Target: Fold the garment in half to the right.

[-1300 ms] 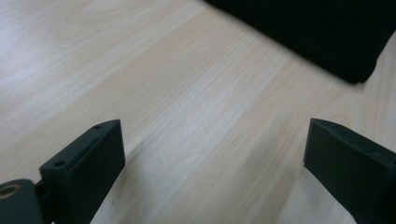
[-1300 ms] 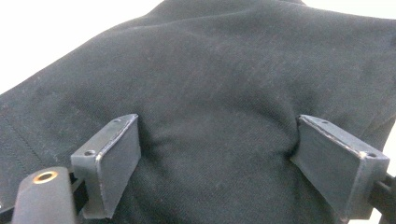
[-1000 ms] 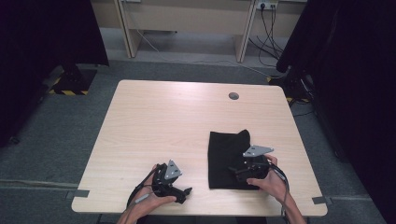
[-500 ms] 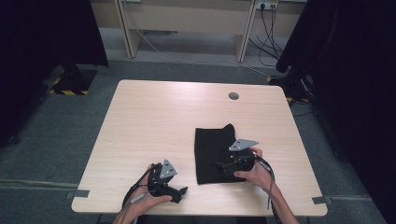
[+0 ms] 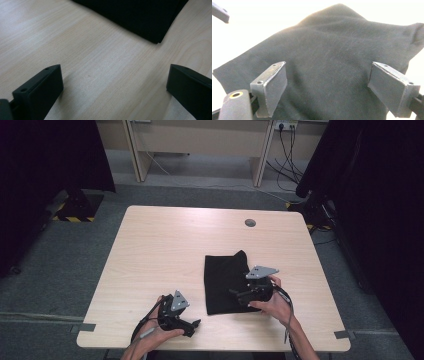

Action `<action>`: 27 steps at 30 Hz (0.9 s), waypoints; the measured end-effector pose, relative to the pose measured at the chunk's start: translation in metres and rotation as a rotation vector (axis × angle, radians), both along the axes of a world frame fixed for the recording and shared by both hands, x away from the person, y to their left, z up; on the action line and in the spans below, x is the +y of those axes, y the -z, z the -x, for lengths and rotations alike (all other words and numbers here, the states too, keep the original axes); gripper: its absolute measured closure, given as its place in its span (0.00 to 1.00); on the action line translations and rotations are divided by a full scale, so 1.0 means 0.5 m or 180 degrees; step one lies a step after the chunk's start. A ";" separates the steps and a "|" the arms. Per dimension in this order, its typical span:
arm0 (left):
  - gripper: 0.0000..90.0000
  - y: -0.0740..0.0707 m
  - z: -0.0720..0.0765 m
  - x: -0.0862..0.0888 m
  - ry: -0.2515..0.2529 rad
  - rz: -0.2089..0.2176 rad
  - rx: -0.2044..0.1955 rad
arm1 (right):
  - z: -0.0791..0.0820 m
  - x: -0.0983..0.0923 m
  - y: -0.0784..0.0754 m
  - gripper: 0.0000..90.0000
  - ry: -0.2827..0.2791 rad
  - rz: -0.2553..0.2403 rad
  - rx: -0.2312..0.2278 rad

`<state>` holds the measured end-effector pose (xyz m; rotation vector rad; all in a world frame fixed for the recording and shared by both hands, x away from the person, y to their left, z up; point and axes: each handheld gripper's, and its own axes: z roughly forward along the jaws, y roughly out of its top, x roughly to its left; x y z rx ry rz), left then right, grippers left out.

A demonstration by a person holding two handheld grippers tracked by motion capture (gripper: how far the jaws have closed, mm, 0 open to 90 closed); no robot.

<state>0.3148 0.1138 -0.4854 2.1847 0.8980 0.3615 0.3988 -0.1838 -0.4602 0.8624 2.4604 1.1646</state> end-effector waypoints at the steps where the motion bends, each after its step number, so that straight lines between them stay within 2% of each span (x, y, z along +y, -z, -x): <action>1: 0.00 0.000 0.000 0.000 -0.0003 0.0000 0.0000 | 0.004 -0.003 -0.004 0.18 0.0038 -0.0021 0.0014; 6: 0.00 0.000 0.000 0.000 -0.0012 0.0004 0.0001 | 0.022 -0.022 -0.011 0.18 0.0227 -0.0107 0.0129; 14: 0.00 0.000 0.000 0.001 -0.0026 0.0007 0.0001 | 0.042 -0.051 -0.010 0.18 0.0315 -0.0142 0.0210; 27: 0.00 0.000 0.000 0.002 -0.0030 0.0009 0.0003 | 0.073 -0.100 -0.005 0.18 0.0434 -0.0242 0.0192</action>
